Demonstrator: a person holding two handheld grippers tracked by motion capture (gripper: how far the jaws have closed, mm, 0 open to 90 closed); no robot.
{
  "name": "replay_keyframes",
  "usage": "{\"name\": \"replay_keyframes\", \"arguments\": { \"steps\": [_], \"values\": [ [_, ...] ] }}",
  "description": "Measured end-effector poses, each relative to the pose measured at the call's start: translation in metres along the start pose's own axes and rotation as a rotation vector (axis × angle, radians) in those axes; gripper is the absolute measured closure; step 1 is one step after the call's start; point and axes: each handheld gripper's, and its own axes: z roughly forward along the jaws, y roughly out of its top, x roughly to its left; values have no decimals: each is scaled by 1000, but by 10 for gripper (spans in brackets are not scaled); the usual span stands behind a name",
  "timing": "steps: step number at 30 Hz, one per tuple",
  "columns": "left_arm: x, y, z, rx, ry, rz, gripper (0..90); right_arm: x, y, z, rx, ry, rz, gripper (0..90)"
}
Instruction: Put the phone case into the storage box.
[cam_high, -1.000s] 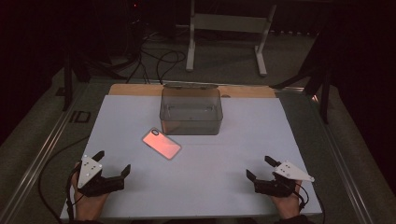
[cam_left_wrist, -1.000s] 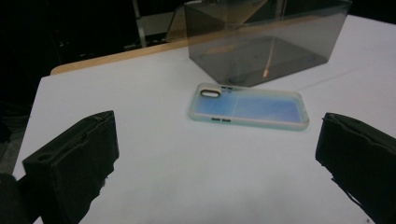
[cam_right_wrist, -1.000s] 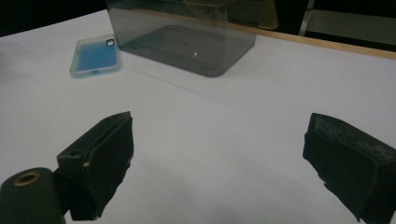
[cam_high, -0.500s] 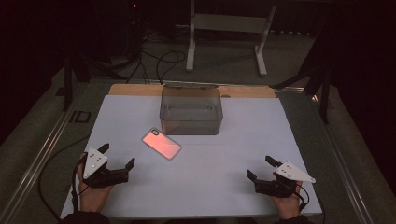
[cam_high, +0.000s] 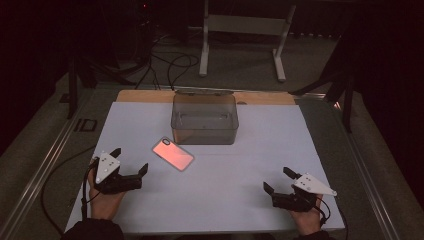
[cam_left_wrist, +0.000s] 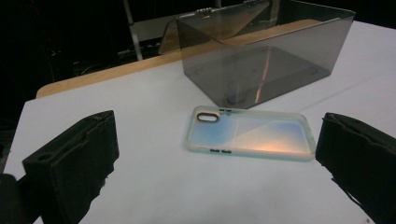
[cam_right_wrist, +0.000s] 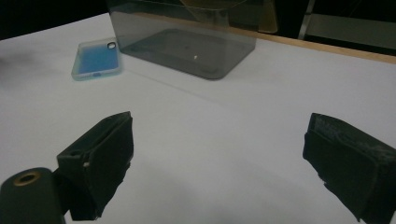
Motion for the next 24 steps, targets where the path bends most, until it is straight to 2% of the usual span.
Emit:
{"name": "replay_keyframes", "arguments": {
  "steps": [12, 24],
  "values": [
    [1, 11, 14, 6, -4, 37, 3, 0, 0, 0, 0, 5, -1, 85],
    [7, 18, 27, 17, -6, 45, 4, 0, 0, 1, 4, 4, -3, 86]
  ]
}}
